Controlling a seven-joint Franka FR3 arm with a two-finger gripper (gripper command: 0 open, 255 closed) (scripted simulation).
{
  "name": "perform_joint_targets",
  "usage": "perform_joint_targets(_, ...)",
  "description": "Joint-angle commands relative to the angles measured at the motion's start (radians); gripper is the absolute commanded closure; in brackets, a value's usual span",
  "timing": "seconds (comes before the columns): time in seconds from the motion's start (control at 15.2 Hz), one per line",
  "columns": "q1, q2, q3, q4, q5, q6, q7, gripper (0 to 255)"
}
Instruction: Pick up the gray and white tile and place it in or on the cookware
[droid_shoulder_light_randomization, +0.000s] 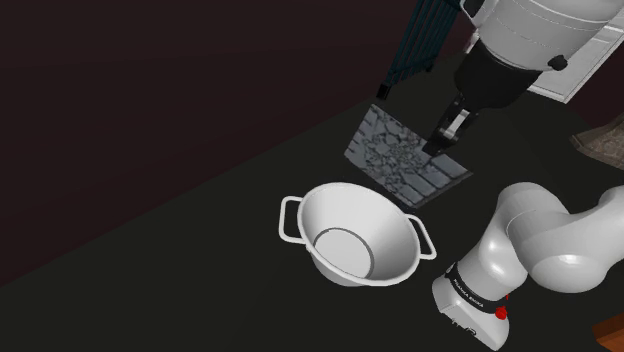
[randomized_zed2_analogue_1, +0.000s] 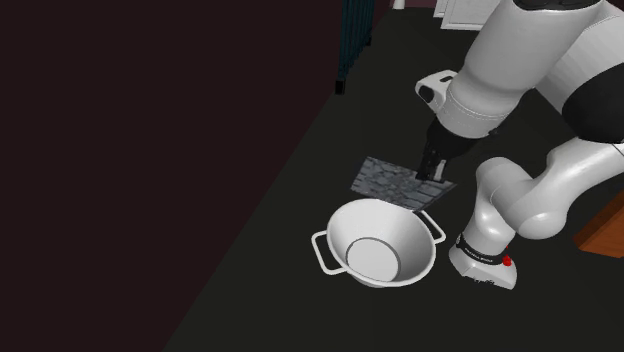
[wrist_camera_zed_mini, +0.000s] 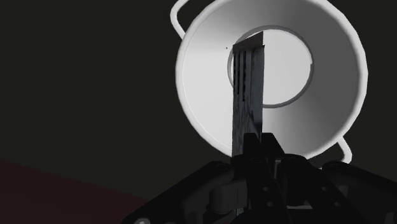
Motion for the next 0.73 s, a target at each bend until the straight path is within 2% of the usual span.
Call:
perform_joint_targets(0.0,0.003,-0.006,0.002,-0.03,0.004,0.023,0.006,255)
perform_joint_targets(0.66,0.02,-0.03,0.017,-0.176,0.022,0.141,0.038,255)
